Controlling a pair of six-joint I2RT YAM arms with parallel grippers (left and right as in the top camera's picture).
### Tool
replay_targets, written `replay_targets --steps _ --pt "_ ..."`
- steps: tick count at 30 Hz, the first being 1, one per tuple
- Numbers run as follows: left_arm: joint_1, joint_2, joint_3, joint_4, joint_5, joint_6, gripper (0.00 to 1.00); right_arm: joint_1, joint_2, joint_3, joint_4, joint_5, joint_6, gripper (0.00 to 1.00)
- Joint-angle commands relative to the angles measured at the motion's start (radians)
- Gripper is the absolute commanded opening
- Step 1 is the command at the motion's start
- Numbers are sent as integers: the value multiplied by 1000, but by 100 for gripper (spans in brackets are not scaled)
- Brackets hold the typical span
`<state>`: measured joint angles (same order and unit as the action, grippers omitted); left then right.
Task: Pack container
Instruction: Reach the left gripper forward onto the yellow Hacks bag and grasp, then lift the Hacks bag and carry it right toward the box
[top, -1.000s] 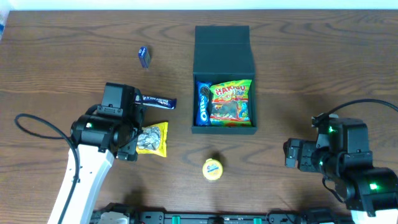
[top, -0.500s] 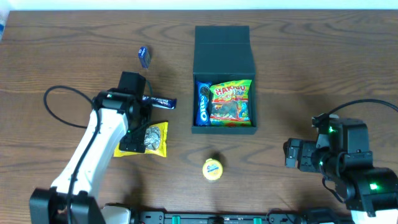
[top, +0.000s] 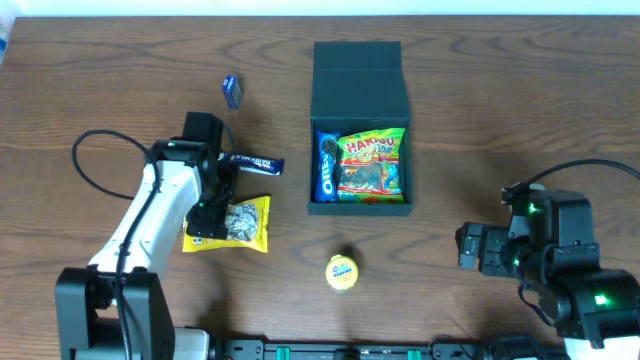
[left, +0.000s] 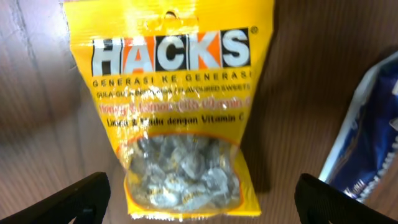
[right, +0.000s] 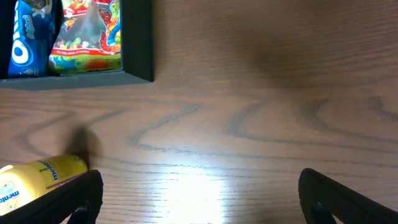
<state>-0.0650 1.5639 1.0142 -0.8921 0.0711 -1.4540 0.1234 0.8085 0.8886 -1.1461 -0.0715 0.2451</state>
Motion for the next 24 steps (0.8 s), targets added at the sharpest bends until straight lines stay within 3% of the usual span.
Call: replay_targets --steps 1,18,19,21,24 --pt "5 19 -37 17 8 34 96 -8 -6 0 -2 0 12 99" --pt "5 20 -175 172 52 25 95 -8 -6 0 -2 0 12 98" --pt "5 20 -175 172 51 25 100 -8 -6 0 -2 0 12 99" --pt "5 20 -175 172 48 25 83 -8 -6 0 -2 0 12 99" --pt "5 20 -175 172 48 25 72 -8 -6 0 -2 0 12 99"
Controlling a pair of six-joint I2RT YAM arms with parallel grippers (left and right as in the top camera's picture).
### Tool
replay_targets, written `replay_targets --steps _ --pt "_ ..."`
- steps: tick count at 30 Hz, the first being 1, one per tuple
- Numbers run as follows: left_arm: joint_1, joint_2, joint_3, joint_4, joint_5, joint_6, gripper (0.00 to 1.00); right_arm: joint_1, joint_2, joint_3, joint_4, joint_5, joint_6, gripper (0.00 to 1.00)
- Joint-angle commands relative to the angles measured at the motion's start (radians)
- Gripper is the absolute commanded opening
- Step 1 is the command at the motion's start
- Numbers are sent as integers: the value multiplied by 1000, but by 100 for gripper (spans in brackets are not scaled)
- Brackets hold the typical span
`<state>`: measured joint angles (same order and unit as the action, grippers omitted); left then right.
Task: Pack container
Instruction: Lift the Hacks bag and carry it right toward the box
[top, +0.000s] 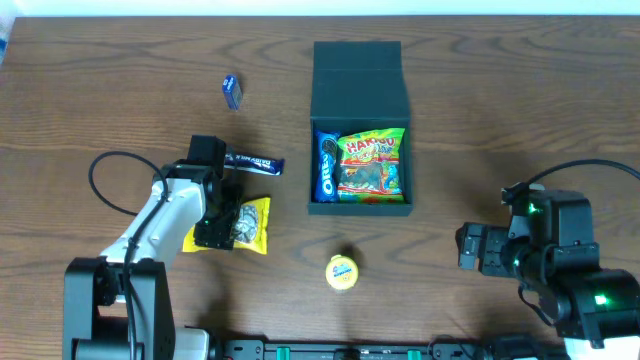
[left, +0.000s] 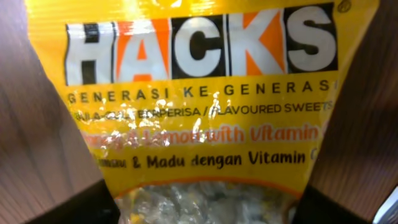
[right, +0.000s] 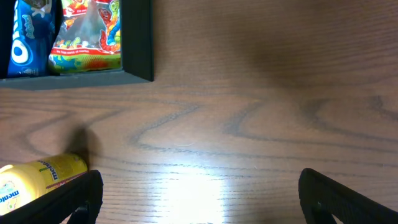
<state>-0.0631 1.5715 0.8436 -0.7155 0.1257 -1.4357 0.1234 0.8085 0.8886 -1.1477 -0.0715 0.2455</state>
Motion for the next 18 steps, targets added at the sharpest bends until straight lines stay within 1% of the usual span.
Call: replay_targets --steps 1,2,5,6,7,9,10,11,13,14,15,16,18 --pt "3 13 -4 -5 -5 7 71 -8 -6 0 0 0 12 99" --pt "3 13 -4 -5 -5 7 66 -8 -6 0 0 0 12 99" --pt "3 13 -4 -5 -5 7 63 -8 -6 0 0 0 12 99" --pt "3 13 -4 -5 -5 7 64 -8 -6 0 0 0 12 99" --pt "3 13 -4 -5 -5 8 59 -8 -6 0 0 0 12 99" --pt "3 13 -4 -5 -5 7 56 -8 -6 0 0 0 12 99" --pt "3 13 -4 -5 -4 7 50 -8 -6 0 0 0 12 99" --pt "3 13 -4 -5 -2 7 46 -8 -6 0 0 0 12 99" --pt "3 13 -4 -6 -2 7 44 -8 -6 0 0 0 12 99" --pt "3 13 -4 -5 -1 7 40 -8 -6 0 0 0 12 99" --pt "3 13 -4 -6 -1 7 40 -8 -6 0 0 0 12 99" --pt "3 13 -4 -6 -1 7 36 -8 -6 0 0 0 12 99" --pt "3 13 -4 -9 0 7 33 -8 -6 0 0 0 12 99"
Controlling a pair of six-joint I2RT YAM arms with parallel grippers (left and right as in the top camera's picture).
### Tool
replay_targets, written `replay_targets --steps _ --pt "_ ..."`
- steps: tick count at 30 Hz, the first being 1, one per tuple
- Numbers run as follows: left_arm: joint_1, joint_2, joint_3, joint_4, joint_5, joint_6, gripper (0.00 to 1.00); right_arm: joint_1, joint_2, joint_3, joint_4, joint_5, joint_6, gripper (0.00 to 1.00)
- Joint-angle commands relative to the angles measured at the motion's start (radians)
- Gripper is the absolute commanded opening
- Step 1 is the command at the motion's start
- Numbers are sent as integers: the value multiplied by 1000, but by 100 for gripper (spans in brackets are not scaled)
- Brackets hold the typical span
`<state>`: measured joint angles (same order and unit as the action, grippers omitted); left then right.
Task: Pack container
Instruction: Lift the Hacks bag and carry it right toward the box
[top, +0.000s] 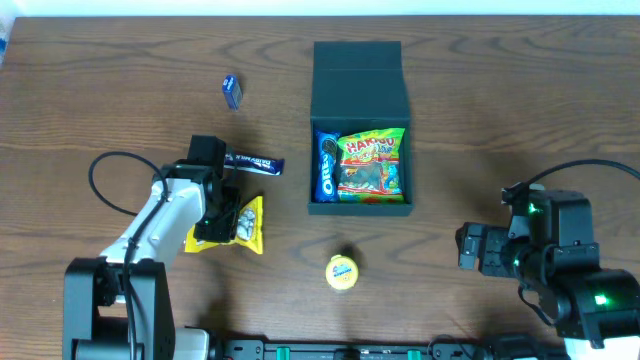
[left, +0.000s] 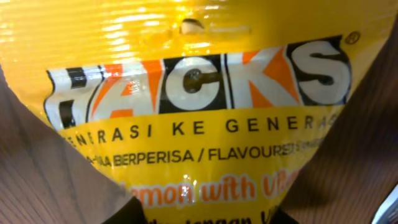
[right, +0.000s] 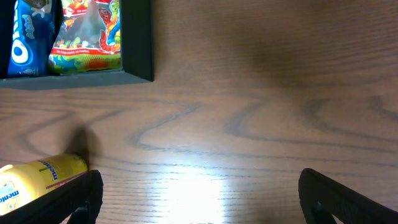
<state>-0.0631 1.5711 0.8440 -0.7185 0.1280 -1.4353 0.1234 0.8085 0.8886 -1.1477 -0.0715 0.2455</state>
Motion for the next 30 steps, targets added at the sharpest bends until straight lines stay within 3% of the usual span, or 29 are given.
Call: replay_targets --steps 1,7,12,19,24,30 --pt "3 13 -5 -7 -2 7 29 -8 -6 0 0 0 12 99" --pt "3 13 -5 -18 6 7 22 -8 -6 0 0 0 12 99" --pt "3 13 -5 -41 11 32 6 -8 -6 0 0 0 12 99" --pt "3 13 -4 -48 11 73 6 -8 -6 0 0 0 12 99" --pt "3 13 29 -87 11 210 6 -8 -6 0 0 0 12 99" --pt "3 13 175 -250 1 367 6 -8 -6 0 0 0 12 99"
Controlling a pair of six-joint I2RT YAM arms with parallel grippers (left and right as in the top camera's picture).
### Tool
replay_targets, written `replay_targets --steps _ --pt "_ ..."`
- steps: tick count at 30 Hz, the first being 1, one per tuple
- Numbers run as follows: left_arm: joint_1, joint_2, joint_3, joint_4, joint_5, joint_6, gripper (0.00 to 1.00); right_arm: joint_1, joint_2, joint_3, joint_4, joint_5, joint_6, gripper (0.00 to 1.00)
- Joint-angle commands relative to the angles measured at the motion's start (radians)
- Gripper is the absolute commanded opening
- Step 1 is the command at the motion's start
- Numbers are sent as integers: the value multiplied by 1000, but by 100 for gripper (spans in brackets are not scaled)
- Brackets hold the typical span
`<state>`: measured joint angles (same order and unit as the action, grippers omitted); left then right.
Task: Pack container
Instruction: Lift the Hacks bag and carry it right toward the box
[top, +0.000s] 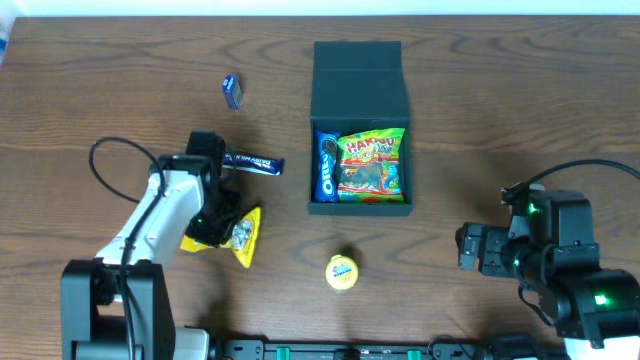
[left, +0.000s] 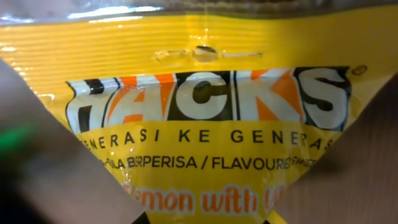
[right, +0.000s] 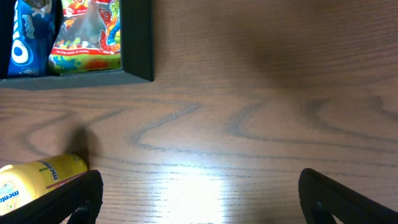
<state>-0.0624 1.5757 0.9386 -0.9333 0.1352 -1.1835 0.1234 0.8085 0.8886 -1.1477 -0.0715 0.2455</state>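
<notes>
The yellow Hacks sweet bag (top: 242, 236) hangs tilted on edge, a little off the table at the left. My left gripper (top: 212, 226) is shut on its lower half. In the left wrist view the Hacks bag (left: 205, 124) fills the frame between the fingers (left: 81, 186). The dark green box (top: 398, 208) stands open at the centre, holding an Oreo pack (top: 326, 166) and a Haribo bag (top: 373, 163). A yellow Mentos tub (top: 342, 271) lies in front of the box. My right gripper (top: 470, 248) stands open at the right, away from everything.
A blue wrapped bar (top: 250, 160) lies just behind the left gripper. A small blue packet (top: 232, 90) sits at the back left. The box lid (top: 358, 65) stands open behind the box. The right wrist view shows the Mentos tub (right: 34, 177) by its left finger.
The Hacks bag has come up off the table in my shut left gripper and tilted further on edge. The right arm has not moved.
My left gripper stood open over the flat Hacks bag. Then it was down around the bag, then shut on it with the bag bunched up. Now the bag is lifted and tilted. The right arm stayed still throughout.
</notes>
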Motion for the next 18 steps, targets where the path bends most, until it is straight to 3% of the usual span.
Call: replay_targets --steps 1,12,18 --pt "2 8 111 -65 -9 143 6 -8 -6 0 0 0 12 99" --pt "-71 8 439 -281 -12 499 7 -8 -6 0 0 0 12 99" --pt "-167 8 620 -349 -16 629 15 -8 -6 0 0 0 12 99"
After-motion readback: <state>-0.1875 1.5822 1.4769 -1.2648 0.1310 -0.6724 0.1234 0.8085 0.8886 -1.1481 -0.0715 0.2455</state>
